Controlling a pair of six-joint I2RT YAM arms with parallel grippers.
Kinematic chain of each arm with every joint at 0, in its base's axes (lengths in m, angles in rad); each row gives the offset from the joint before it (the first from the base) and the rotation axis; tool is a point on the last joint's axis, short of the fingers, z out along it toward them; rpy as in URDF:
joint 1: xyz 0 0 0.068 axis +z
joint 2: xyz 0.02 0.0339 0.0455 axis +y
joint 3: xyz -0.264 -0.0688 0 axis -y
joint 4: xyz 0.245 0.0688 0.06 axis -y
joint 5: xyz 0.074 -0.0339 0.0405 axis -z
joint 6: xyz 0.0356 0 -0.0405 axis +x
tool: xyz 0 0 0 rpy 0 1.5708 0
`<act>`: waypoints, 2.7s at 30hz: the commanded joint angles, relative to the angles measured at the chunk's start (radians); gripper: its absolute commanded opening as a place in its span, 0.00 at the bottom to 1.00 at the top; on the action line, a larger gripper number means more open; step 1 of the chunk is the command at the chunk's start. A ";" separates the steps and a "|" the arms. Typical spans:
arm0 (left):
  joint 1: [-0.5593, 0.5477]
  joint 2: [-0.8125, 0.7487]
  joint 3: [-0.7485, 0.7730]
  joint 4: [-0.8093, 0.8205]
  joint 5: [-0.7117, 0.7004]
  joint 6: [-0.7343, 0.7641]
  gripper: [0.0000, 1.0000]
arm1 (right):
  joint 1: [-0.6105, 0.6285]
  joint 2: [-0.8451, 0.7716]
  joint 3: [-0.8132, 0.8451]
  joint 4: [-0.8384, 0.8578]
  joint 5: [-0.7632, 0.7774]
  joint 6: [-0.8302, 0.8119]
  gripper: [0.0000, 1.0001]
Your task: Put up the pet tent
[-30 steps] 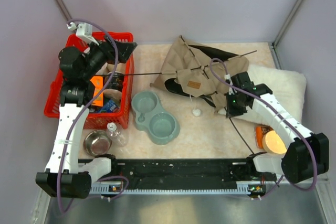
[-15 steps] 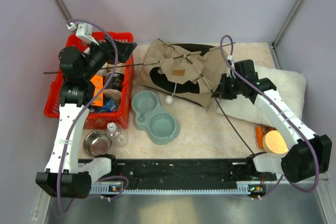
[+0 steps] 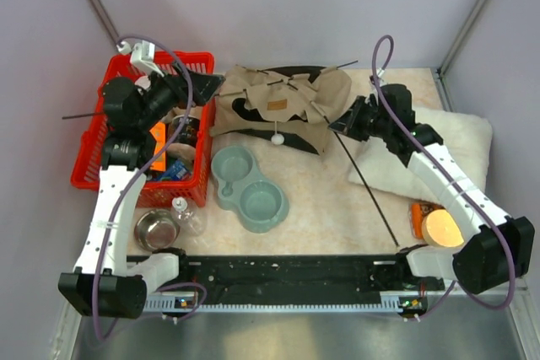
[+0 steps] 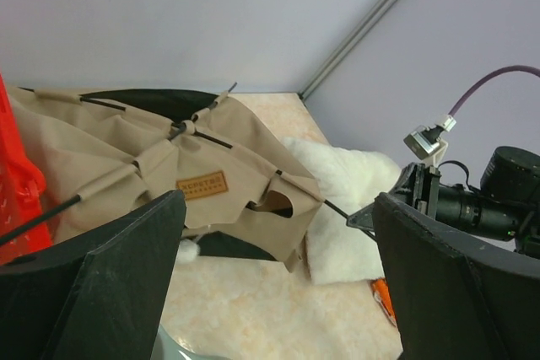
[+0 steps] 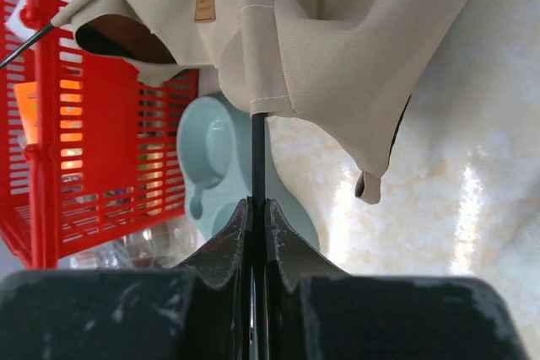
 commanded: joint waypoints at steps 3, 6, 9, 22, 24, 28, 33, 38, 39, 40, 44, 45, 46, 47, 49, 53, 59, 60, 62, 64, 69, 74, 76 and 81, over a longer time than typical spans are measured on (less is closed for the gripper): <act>-0.039 0.011 0.001 0.055 0.049 -0.026 0.97 | 0.076 0.007 -0.015 0.149 0.036 0.070 0.00; -0.064 0.023 0.003 0.035 0.029 -0.016 0.97 | 0.082 -0.032 -0.083 0.137 0.042 0.062 0.00; -0.082 0.053 0.011 0.016 -0.003 -0.015 0.96 | 0.085 -0.095 -0.167 0.148 0.020 0.038 0.00; -0.127 0.095 0.097 -0.109 -0.101 0.086 0.93 | 0.085 -0.113 -0.120 -0.082 0.235 -0.129 0.76; -0.128 0.081 0.100 -0.123 -0.106 0.105 0.93 | 0.085 -0.086 -0.074 -0.082 0.277 -0.177 0.77; -0.128 0.060 0.100 -0.132 -0.106 0.129 0.94 | 0.083 0.028 0.044 -0.027 0.254 -0.295 0.72; -0.128 0.038 0.103 -0.142 -0.124 0.148 0.95 | 0.083 0.222 0.187 0.097 0.136 -0.439 0.62; -0.128 0.034 0.104 -0.148 -0.138 0.142 0.95 | 0.083 0.434 0.314 0.131 0.050 -0.502 0.53; -0.128 0.035 0.104 -0.148 -0.139 0.140 0.95 | 0.083 0.462 0.322 0.145 0.038 -0.508 0.53; -0.128 0.037 0.103 -0.148 -0.139 0.137 0.95 | 0.085 0.483 0.333 0.159 0.020 -0.508 0.53; -0.128 0.043 0.104 -0.148 -0.142 0.128 0.95 | 0.088 0.577 0.380 0.183 -0.039 -0.510 0.52; -0.128 0.044 0.104 -0.148 -0.143 0.126 0.95 | 0.089 0.598 0.393 0.183 -0.057 -0.508 0.52; -0.128 0.043 0.107 -0.148 -0.146 0.126 0.95 | 0.092 0.618 0.400 0.185 -0.068 -0.507 0.51; -0.128 0.044 0.107 -0.149 -0.150 0.128 0.95 | 0.092 0.634 0.406 0.188 -0.082 -0.505 0.50; -0.128 0.043 0.109 -0.151 -0.156 0.135 0.95 | 0.100 0.658 0.413 0.189 -0.097 -0.508 0.50; -0.128 0.051 0.123 -0.165 -0.164 0.152 0.95 | 0.122 0.697 0.423 0.180 -0.103 -0.516 0.39; -0.128 0.057 0.143 -0.183 -0.172 0.180 0.95 | 0.155 0.729 0.440 0.134 -0.036 -0.528 0.21; -0.128 0.057 0.144 -0.188 -0.173 0.183 0.95 | 0.161 0.731 0.440 0.127 -0.013 -0.528 0.14; -0.128 0.054 0.146 -0.192 -0.176 0.189 0.95 | 0.174 0.723 0.440 0.117 0.048 -0.515 0.00; -0.128 0.047 0.144 -0.197 -0.179 0.195 0.95 | 0.194 0.705 0.420 0.117 0.120 -0.498 0.00; -0.128 0.031 0.141 -0.206 -0.190 0.206 0.95 | 0.292 0.616 0.336 0.149 0.367 -0.406 0.00; -0.128 0.008 0.126 -0.209 -0.195 0.204 0.95 | 0.358 0.563 0.288 0.182 0.524 -0.265 0.00; -0.128 -0.003 0.120 -0.209 -0.195 0.200 0.95 | 0.369 0.551 0.291 0.179 0.565 -0.220 0.00; -0.128 -0.031 0.112 -0.220 -0.190 0.191 0.95 | 0.378 0.510 0.302 0.153 0.662 -0.136 0.00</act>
